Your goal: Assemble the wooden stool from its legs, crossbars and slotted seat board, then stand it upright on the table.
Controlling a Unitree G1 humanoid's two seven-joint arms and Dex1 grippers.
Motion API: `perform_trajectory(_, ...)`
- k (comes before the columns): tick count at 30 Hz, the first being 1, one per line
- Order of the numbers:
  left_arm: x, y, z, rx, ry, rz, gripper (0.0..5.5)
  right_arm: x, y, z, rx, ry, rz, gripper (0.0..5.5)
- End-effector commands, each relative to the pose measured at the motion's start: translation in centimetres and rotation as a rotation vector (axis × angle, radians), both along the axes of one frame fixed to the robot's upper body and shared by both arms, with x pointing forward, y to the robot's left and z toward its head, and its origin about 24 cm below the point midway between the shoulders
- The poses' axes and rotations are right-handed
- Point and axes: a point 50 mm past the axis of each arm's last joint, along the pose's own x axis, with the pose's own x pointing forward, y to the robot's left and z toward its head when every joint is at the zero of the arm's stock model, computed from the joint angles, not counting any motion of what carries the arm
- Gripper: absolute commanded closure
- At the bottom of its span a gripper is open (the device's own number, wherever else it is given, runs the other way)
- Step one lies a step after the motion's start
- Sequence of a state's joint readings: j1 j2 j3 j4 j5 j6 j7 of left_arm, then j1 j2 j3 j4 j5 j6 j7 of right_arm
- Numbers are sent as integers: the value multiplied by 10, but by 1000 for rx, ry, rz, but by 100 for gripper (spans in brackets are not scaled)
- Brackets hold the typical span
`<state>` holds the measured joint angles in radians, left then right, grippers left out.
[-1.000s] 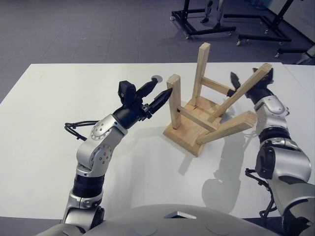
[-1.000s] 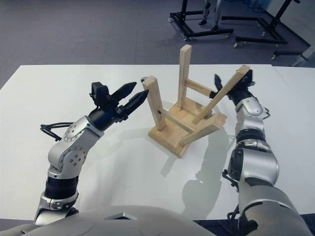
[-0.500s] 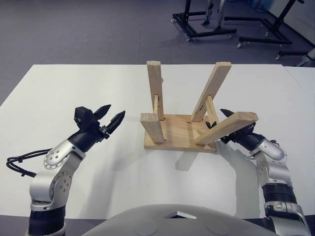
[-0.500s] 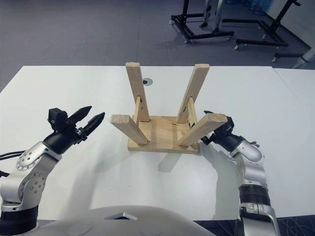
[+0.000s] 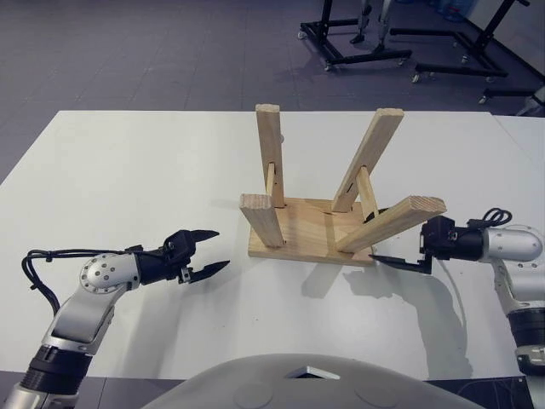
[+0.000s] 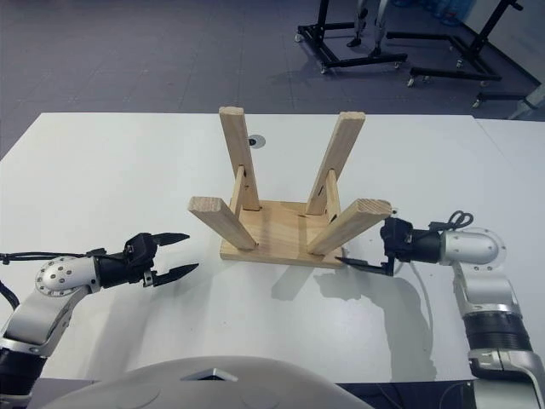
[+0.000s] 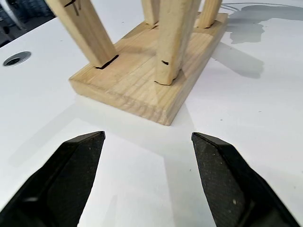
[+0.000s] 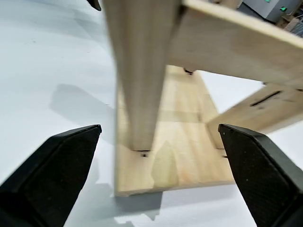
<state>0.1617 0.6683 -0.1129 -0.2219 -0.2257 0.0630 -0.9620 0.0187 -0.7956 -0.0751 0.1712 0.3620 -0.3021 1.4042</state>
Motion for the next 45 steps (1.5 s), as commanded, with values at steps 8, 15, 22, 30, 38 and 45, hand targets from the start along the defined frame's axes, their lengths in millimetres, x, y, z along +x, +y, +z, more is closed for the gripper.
perform_trajectory(8, 18, -14, -8, -18, -18, -14, 214, -11, 23, -23, -34, 38, -50, 92)
perform_trajectory(15, 27, -27, -16, -32, -20, -39, 214, -12, 39, -30, 31, 113, -79, 92)
perform_trajectory(22, 41, -46, -11, -121, -60, -33, 214, -4, 43, -28, 49, 125, -51, 92)
perform_trajectory(30, 40, -52, -16, -157, 1, -63, 240, 6, 38, -27, 47, 100, -50, 136)
perform_trajectory(38, 47, -58, -19, -197, 5, -14, 363, 14, 37, -28, 72, 76, -39, 281)
perform_trajectory(45, 47, -62, -14, -239, 18, -35, 406, 18, 40, -29, 73, 68, -6, 406)
